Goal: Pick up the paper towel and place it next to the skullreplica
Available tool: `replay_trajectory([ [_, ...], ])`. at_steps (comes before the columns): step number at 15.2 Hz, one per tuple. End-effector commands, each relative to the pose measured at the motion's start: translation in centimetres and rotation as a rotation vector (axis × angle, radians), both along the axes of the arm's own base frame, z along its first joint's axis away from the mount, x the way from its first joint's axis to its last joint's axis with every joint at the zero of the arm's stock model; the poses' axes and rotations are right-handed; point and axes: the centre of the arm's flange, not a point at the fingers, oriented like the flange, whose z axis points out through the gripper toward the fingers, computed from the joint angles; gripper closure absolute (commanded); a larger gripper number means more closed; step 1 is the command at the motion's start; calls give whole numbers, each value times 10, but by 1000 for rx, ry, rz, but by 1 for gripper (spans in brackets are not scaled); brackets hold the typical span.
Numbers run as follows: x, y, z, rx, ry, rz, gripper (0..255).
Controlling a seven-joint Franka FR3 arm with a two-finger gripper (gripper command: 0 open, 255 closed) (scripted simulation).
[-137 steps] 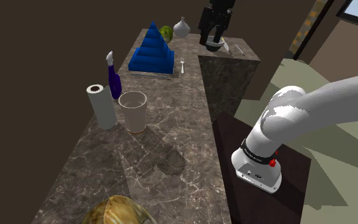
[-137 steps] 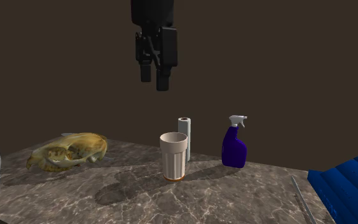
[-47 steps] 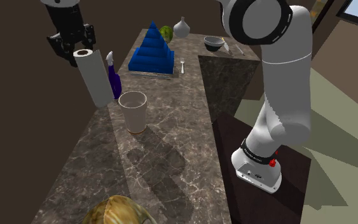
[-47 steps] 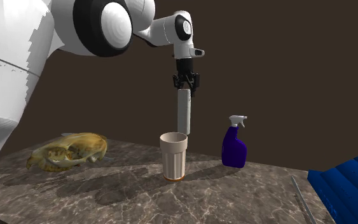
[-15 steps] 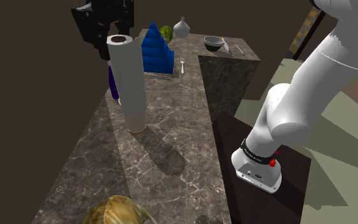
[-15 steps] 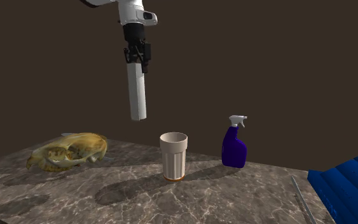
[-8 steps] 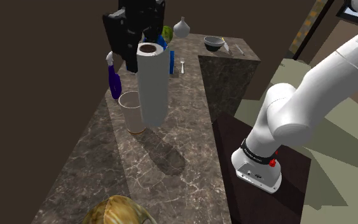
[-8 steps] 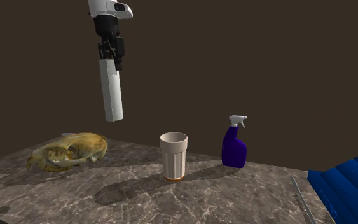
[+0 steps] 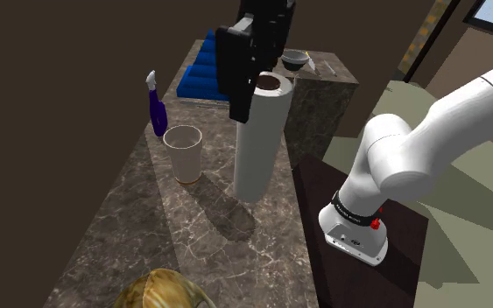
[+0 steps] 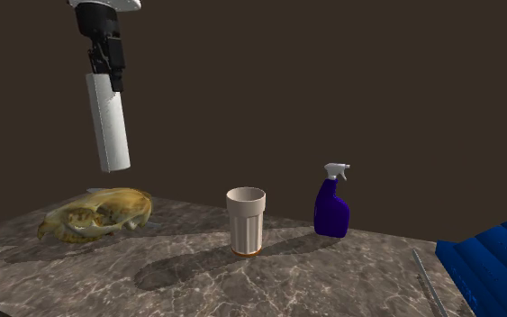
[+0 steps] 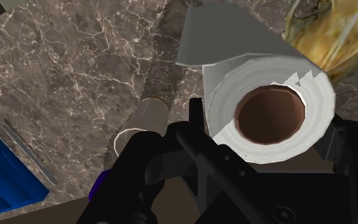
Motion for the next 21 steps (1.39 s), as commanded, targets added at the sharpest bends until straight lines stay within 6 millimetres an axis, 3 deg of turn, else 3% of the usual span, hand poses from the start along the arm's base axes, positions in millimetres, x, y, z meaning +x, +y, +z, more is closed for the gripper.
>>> replay_trajectory([
  [1,-25,0,2,0,0,-1,255],
  [7,-100,0,12,0,0,-1,255],
  [21,-100,0,-62,0,0,-1,255],
])
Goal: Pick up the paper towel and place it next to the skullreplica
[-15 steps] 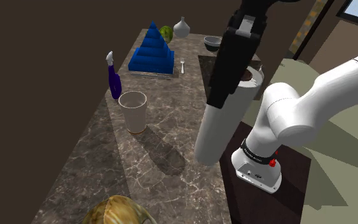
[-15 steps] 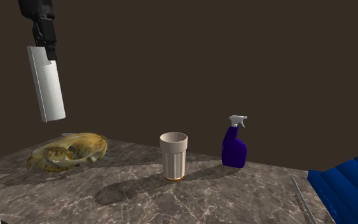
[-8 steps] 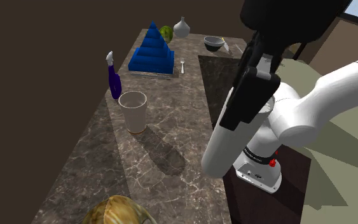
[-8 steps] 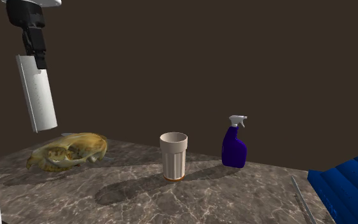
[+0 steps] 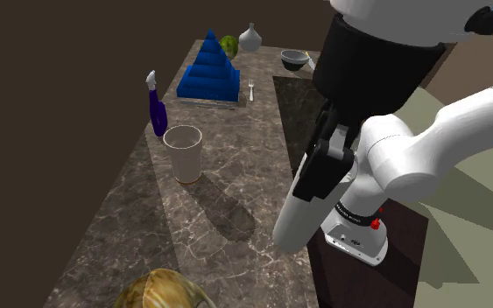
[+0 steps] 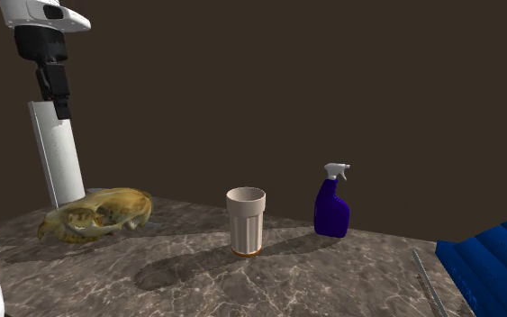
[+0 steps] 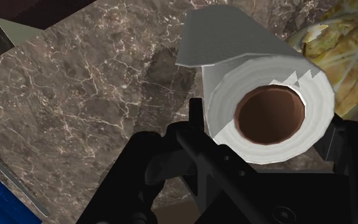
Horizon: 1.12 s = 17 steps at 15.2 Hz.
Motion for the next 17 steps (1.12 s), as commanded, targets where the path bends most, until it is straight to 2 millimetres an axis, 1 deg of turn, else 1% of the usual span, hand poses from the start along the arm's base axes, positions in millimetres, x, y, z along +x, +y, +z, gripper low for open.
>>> replay_trajectory([
  [1,0,1,-10,0,0,0,255],
  [17,0,1,-95,0,0,0,255],
])
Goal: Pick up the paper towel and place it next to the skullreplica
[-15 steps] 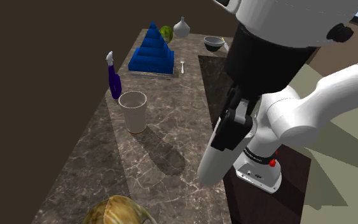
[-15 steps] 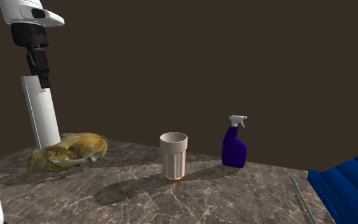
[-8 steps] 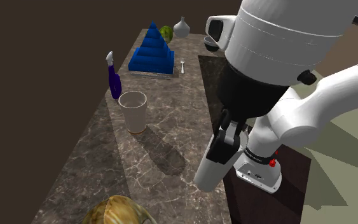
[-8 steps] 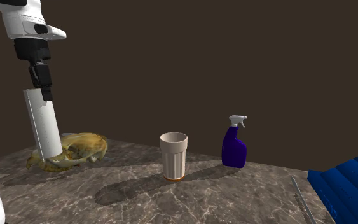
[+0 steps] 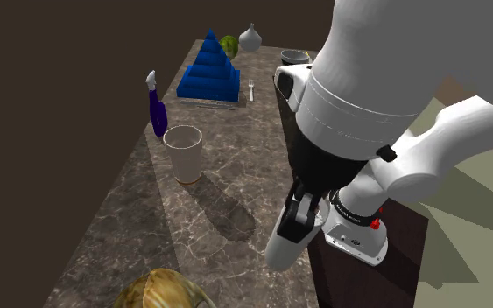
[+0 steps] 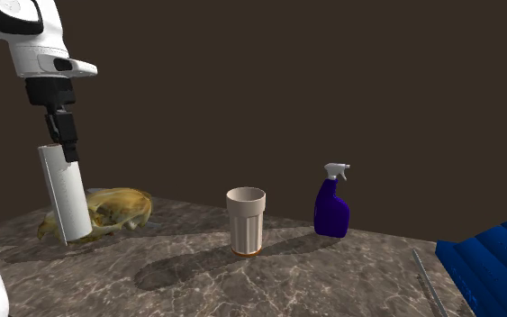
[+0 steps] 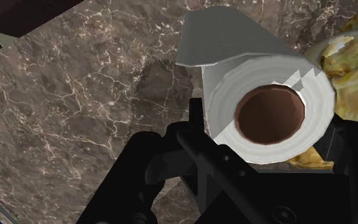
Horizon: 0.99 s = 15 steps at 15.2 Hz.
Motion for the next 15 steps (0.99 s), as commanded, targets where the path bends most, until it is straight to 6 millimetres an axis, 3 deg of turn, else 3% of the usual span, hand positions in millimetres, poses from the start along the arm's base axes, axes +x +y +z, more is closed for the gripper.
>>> replay_trajectory([
  [1,-1,-1,-11,0,0,0,255],
  [15,-1,-1,-85,0,0,0,255],
])
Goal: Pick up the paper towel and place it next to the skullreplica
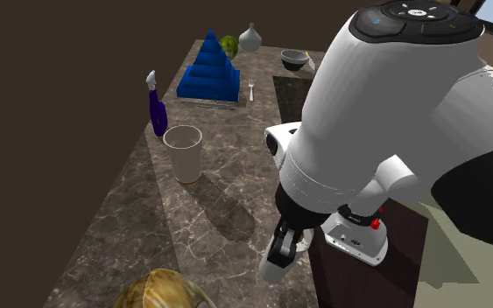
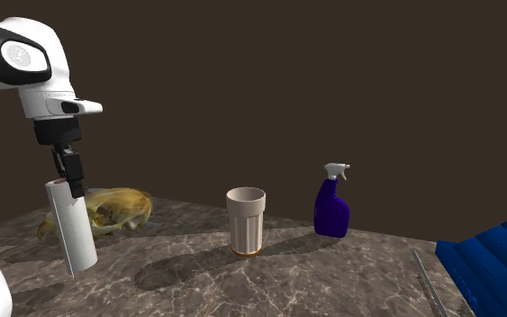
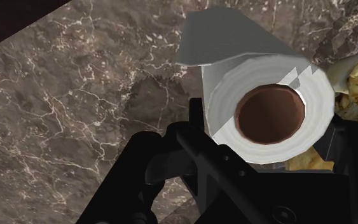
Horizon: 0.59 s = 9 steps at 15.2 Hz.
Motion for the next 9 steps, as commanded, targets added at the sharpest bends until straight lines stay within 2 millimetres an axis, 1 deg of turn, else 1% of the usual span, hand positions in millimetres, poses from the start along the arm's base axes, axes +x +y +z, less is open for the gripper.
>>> replay_trajectory([
  [1,0,0,-10,1,-1,0,255],
  [6,0,0,-36,1,-1,0,255],
  [9,0,0,-36,1,-1,0,255],
])
